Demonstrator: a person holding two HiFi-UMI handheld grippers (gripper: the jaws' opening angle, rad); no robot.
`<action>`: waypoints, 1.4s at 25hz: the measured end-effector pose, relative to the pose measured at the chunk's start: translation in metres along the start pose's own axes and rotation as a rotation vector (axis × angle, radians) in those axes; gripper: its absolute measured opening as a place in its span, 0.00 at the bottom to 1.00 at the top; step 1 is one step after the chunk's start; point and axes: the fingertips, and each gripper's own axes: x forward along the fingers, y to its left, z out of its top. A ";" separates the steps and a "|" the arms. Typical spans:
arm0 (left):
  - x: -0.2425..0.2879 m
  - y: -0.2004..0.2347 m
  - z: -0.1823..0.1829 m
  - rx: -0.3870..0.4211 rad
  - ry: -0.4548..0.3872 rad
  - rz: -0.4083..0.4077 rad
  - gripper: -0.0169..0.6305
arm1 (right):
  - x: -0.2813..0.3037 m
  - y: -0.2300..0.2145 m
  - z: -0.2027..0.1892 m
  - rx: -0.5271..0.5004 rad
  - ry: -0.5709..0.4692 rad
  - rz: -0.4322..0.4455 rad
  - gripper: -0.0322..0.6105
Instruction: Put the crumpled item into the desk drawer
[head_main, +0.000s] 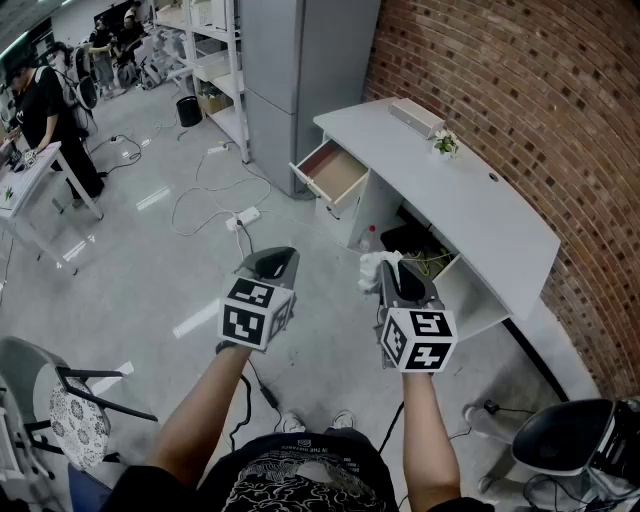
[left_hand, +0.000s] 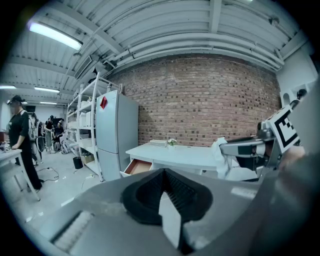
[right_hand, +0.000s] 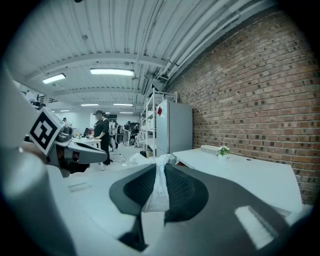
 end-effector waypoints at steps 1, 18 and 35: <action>-0.002 0.002 -0.001 -0.001 0.000 0.001 0.03 | 0.000 0.002 -0.001 -0.003 0.003 0.000 0.13; -0.013 0.021 -0.009 -0.003 -0.002 0.002 0.03 | 0.008 0.023 -0.006 0.000 0.008 -0.001 0.14; 0.053 0.060 -0.005 -0.007 0.027 0.039 0.03 | 0.089 -0.003 -0.004 -0.001 0.026 0.057 0.14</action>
